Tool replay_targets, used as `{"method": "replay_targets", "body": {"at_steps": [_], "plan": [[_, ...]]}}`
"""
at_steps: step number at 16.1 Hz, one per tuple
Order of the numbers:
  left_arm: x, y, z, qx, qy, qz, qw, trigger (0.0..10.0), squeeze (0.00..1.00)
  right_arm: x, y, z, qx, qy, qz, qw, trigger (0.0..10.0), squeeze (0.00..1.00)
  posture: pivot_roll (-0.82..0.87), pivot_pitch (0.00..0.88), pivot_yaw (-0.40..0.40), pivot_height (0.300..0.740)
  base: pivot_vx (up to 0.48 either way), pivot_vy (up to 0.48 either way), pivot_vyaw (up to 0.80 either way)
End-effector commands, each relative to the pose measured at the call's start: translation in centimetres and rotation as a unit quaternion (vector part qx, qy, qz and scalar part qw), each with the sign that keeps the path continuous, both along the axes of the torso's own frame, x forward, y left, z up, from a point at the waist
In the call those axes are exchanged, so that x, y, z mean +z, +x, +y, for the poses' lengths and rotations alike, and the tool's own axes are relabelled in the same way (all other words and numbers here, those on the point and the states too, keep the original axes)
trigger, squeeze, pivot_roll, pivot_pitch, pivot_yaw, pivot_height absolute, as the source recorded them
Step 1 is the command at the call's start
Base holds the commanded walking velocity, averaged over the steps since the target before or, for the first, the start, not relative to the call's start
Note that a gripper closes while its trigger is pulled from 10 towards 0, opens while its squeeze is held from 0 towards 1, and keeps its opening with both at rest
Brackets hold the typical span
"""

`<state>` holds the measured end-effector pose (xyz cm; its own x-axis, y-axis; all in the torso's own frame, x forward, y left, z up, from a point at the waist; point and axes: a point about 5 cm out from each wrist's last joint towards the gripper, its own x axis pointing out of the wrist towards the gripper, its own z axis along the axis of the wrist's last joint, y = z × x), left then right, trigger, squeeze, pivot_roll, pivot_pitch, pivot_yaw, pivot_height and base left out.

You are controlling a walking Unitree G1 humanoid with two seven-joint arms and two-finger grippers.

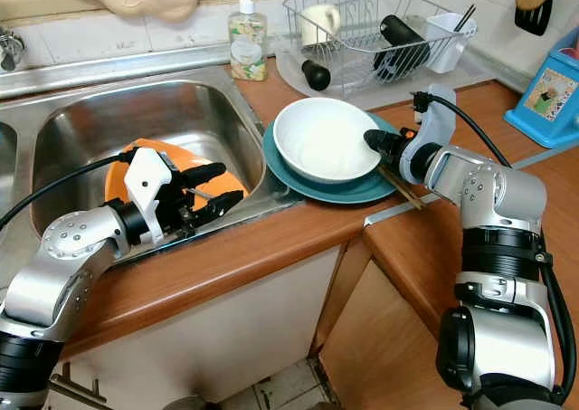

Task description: Kitchen organization

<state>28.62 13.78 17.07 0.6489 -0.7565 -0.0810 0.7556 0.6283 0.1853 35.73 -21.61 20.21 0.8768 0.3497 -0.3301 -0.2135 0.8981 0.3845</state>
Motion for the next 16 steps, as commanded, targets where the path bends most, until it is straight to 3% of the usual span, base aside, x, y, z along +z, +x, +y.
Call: {"method": "replay_targets", "body": {"at_steps": [1,7,12,13,15,16], "plan": [[0.3,-0.1,-0.2,-0.003,0.011,-0.007,1.000,10.0,0.00,0.4,0.2,0.2,0.000,0.006,-0.001,1.000,0.0,0.00,-0.15,0.000,-0.007,0.740,0.000,0.000,0.00],[0.6,0.4,-0.3,0.005,0.013,-0.013,1.000,10.0,0.00,0.8,0.5,0.6,0.001,0.018,-0.012,1.000,0.0,0.00,-0.15,0.000,-0.006,0.740,0.000,0.000,0.00],[1.6,1.4,-0.3,0.040,-0.036,-0.007,0.998,10.0,0.00,3.6,0.6,1.3,0.022,0.011,-0.097,0.995,0.0,0.00,-0.15,0.000,-0.007,0.740,0.000,0.000,0.00],[2.1,1.7,-0.5,0.052,-0.077,0.002,0.996,10.0,1.00,4.9,0.3,1.7,0.033,0.000,-0.146,0.989,0.0,0.00,-0.15,0.000,-0.005,0.740,0.000,0.000,0.00],[2.4,1.8,-0.7,0.054,-0.113,0.009,0.992,10.0,1.00,5.8,0.0,2.2,0.044,-0.008,-0.179,0.983,0.0,0.00,-0.15,0.000,-0.001,0.740,0.000,0.000,0.00],[2.6,1.9,-0.9,0.052,-0.135,0.018,0.989,10.0,0.67,6.3,-0.2,2.5,0.052,-0.014,-0.199,0.979,0.0,0.00,-0.15,0.000,0.003,0.740,0.000,0.000,0.00]]}}
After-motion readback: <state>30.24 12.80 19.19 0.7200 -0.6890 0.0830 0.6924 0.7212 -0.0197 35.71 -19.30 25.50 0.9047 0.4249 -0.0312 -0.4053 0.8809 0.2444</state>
